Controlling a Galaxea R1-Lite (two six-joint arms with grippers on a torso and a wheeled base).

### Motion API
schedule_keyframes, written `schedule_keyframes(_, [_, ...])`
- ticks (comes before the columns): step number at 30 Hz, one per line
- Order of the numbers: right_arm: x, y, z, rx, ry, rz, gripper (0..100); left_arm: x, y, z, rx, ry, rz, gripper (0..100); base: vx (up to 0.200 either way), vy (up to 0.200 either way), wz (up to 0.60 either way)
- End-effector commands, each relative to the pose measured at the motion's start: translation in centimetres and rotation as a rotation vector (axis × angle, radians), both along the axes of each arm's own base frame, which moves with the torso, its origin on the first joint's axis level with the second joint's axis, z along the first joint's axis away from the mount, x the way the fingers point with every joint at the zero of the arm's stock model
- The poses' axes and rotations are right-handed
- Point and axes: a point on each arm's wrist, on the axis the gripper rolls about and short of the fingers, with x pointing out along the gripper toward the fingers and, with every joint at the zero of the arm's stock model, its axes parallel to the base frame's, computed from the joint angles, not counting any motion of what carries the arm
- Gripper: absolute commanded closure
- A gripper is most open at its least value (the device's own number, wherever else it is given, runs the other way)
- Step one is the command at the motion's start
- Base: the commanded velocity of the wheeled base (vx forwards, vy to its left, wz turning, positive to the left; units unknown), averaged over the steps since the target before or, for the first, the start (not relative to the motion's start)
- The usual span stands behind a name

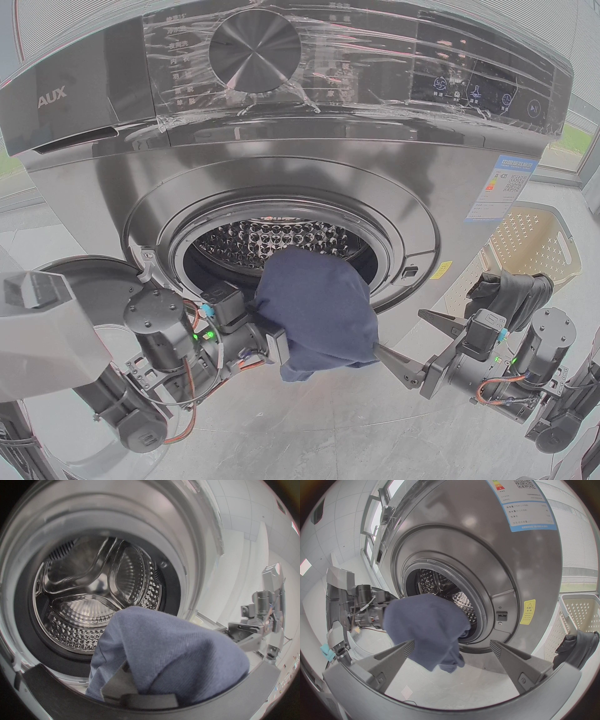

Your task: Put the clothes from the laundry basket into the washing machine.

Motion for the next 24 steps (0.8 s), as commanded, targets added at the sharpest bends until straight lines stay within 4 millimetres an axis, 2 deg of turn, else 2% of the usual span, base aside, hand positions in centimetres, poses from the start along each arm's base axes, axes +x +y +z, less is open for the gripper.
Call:
schedule_keyframes(1, [-0.4,0.2,0.3,0.007,-0.008,0.018,0,3.6,-1.9,-2.2,-0.036,0.035,0.038,100,0.000,0.000,0.00])
schedule_keyframes(4, [-0.6,0.3,0.2,0.006,-0.007,0.024,0,5.2,-2.4,-2.3,-0.058,0.011,0.055,100,0.000,0.000,0.00])
schedule_keyframes(6, [-0.6,0.4,0.2,0.006,-0.007,0.029,0,5.6,-2.4,-2.3,-0.062,0.006,0.056,100,0.000,0.000,0.00])
schedule_keyframes(8, [-0.8,0.5,0.2,0.004,-0.005,0.037,0,7.5,-2.3,-2.5,-0.078,-0.018,0.074,100,0.000,0.000,0.00])
schedule_keyframes(10, [-0.8,0.5,0.2,0.004,-0.005,0.037,0,7.6,-2.3,-2.5,-0.079,-0.020,0.076,100,0.000,0.000,0.00])
schedule_keyframes(11, [-0.8,0.5,0.2,0.003,-0.004,0.037,0,9.3,-2.3,-2.7,-0.098,-0.043,0.107,100,0.000,0.000,0.00])
schedule_keyframes(14, [-0.8,0.5,0.2,0.003,-0.004,0.037,0,10.8,-2.1,-2.7,-0.104,-0.050,0.146,100,0.000,0.000,0.00])
schedule_keyframes(24, [-1.2,1.0,-0.1,-0.005,0.007,0.053,0,12.9,-2.9,-1.1,-0.082,-0.015,0.217,100,0.000,0.000,0.00])
